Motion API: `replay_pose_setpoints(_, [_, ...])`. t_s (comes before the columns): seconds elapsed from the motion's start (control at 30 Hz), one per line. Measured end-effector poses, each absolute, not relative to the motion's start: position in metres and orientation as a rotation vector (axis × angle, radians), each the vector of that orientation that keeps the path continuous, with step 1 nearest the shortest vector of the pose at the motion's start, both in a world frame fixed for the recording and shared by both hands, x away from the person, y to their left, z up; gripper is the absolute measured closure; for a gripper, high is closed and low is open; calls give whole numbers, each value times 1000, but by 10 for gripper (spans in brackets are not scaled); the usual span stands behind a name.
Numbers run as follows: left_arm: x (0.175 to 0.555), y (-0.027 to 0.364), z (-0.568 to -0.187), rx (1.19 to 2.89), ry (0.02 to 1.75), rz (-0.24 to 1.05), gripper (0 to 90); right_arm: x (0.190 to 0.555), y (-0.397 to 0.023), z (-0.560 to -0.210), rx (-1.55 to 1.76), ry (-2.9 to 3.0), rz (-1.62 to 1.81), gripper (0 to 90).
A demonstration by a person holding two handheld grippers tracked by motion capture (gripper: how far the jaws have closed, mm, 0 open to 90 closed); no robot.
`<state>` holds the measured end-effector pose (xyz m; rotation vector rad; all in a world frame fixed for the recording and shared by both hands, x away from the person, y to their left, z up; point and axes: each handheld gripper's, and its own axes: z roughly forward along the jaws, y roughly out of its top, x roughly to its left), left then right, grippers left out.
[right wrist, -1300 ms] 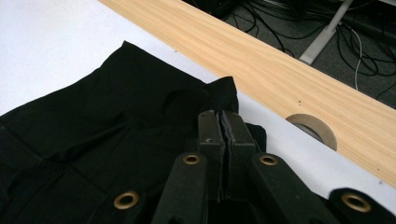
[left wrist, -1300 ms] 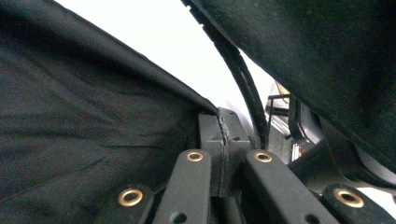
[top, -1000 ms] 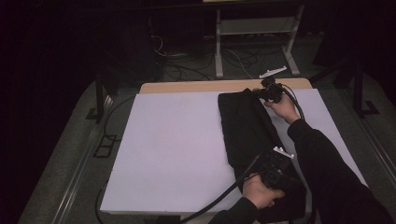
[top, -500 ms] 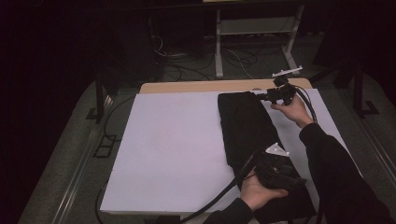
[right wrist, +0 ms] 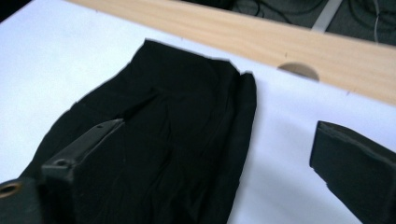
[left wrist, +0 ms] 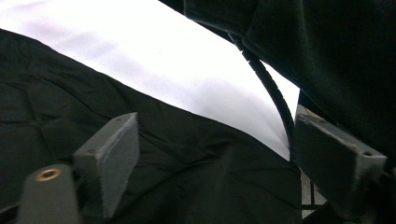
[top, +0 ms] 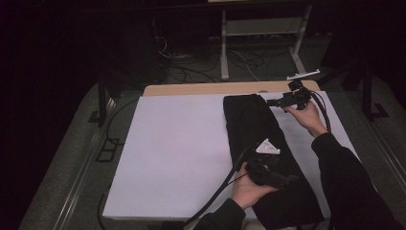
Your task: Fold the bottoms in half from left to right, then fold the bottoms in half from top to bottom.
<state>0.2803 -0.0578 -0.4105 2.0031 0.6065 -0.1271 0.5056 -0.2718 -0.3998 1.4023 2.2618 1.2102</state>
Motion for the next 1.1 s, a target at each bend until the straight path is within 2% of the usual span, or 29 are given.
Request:
replay_pose_setpoints(0.33, [285, -45, -403, 1982, 571, -74, 28, 503, -271, -404, 1430, 2277, 1240, 0])
replay_pose_setpoints(1.1, [318, 4, -373, 1995, 604, 84, 0, 496, -262, -401, 1391, 2293, 1288, 0])
